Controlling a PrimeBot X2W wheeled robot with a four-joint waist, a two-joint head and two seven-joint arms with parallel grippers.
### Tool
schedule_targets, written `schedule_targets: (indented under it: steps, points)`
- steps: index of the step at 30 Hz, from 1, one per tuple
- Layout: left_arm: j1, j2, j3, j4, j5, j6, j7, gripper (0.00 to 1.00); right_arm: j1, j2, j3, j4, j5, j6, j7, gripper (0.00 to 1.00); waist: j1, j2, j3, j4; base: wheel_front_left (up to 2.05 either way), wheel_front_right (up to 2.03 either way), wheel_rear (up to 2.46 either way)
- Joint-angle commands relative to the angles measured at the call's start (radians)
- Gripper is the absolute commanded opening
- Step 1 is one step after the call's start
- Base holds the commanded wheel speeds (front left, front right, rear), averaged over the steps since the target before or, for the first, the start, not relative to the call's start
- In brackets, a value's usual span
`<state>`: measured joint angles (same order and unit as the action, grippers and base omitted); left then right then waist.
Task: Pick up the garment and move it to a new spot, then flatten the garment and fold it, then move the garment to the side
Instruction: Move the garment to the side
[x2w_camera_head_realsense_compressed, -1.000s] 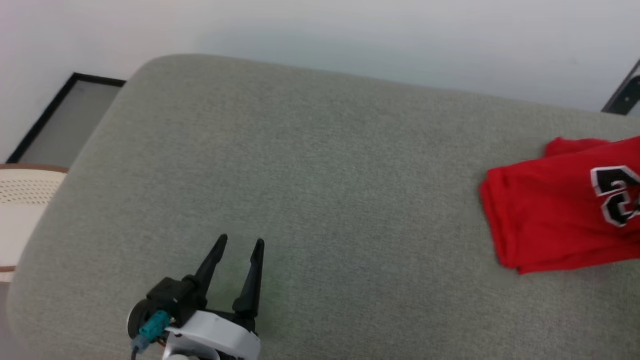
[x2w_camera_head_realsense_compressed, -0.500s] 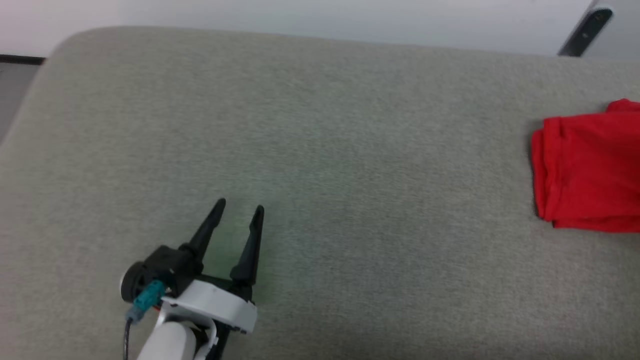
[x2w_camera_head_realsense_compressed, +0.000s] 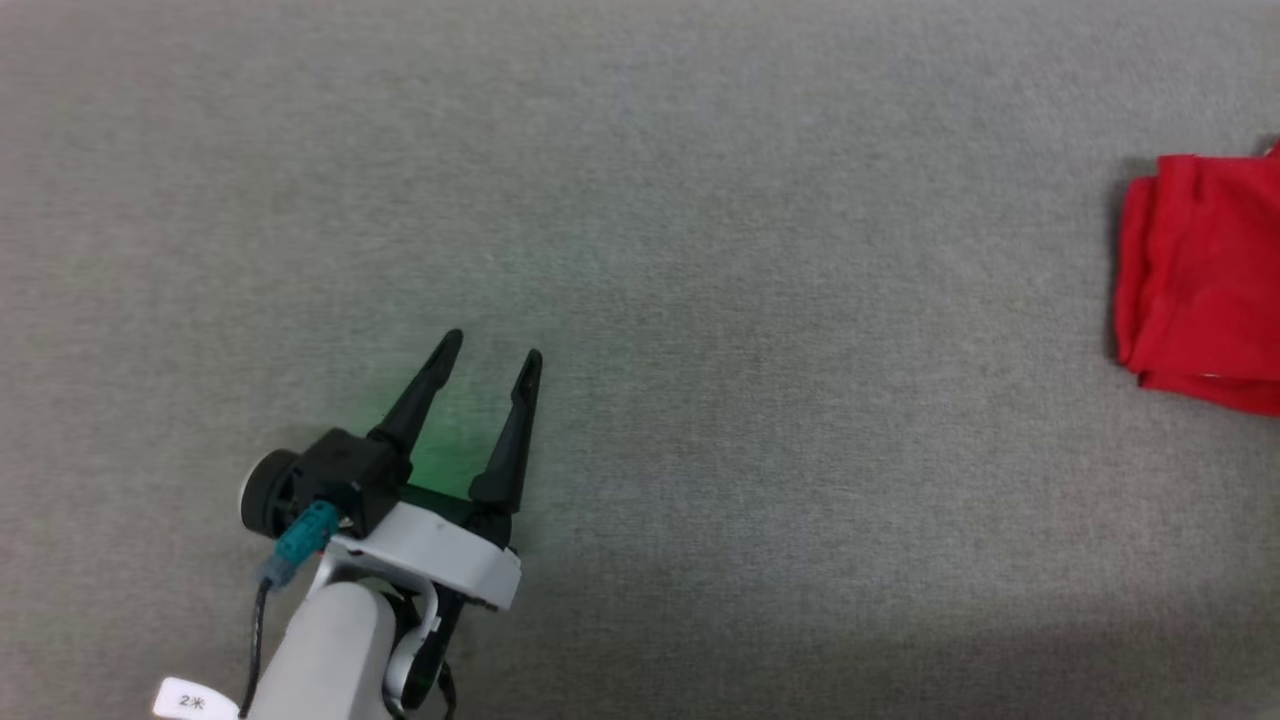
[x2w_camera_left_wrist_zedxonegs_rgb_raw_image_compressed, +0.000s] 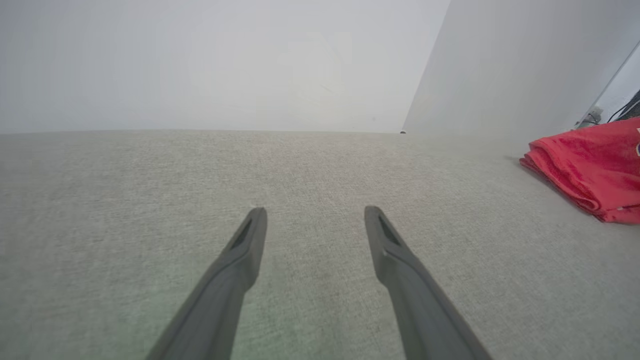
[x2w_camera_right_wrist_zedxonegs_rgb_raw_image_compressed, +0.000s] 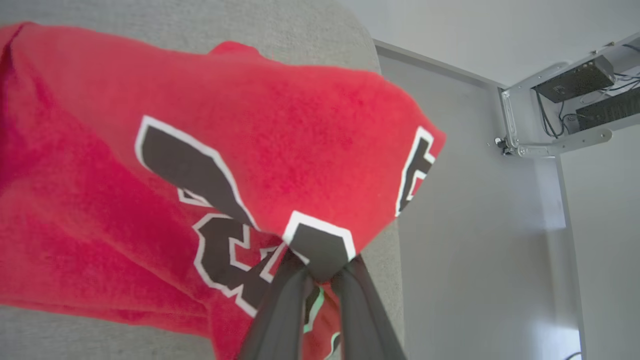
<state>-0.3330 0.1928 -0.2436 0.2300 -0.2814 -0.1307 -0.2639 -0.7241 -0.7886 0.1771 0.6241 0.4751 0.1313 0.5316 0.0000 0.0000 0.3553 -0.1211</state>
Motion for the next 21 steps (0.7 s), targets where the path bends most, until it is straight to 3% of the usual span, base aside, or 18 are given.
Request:
schedule_targets:
  steps: [1, 7, 21]
  points:
    - [-0.015, 0.004, 0.002, -0.001, 0.003, 0.0, 0.0, 1.0, 0.002, -0.009, -0.005, 0.001, -0.002, -0.001, 0.0, 0.0, 0.0, 0.0, 0.035, -0.032, 0.0, 0.0, 0.0]
    - [-0.028, 0.015, -0.008, -0.006, -0.001, 0.0, 0.0, 1.0, 0.018, -0.015, -0.03, 0.026, -0.024, -0.001, 0.017, 0.0, 0.0, 0.0, 0.065, -0.032, 0.0, 0.0, 0.0]
    - [-0.04, 0.021, -0.026, 0.007, -0.016, 0.0, 0.0, 1.0, -0.008, 0.118, -0.215, 0.238, -0.09, -0.001, 0.092, 0.0, 0.0, 0.0, 0.098, 0.034, 0.0, 0.0, 0.0]
